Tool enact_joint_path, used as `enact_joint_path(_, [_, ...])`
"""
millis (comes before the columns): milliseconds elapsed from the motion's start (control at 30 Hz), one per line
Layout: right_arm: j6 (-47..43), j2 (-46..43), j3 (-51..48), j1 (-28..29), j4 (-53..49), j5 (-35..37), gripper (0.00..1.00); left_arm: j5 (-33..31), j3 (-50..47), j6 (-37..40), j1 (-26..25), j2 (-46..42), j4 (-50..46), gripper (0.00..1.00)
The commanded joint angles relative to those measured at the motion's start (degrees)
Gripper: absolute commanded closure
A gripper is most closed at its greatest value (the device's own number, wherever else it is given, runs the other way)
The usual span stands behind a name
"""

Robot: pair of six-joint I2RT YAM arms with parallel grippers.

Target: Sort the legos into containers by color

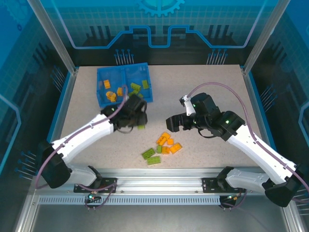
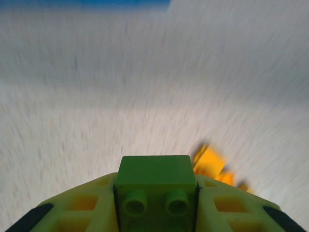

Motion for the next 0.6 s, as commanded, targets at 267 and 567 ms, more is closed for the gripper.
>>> enact_joint_path(267, [1.7, -3.4, 0.1, -0.2, -0.6, 1.4, 0.00, -15.5, 30.0, 16.0, 12.0, 29.5, 1.7, 0.76])
enact_joint_path(567, [2.7, -6.3, -1.1, 0.0, -1.8, 2.1, 0.00, -10.5, 43.5, 17.0, 16.4, 47.4, 1.7, 0.67])
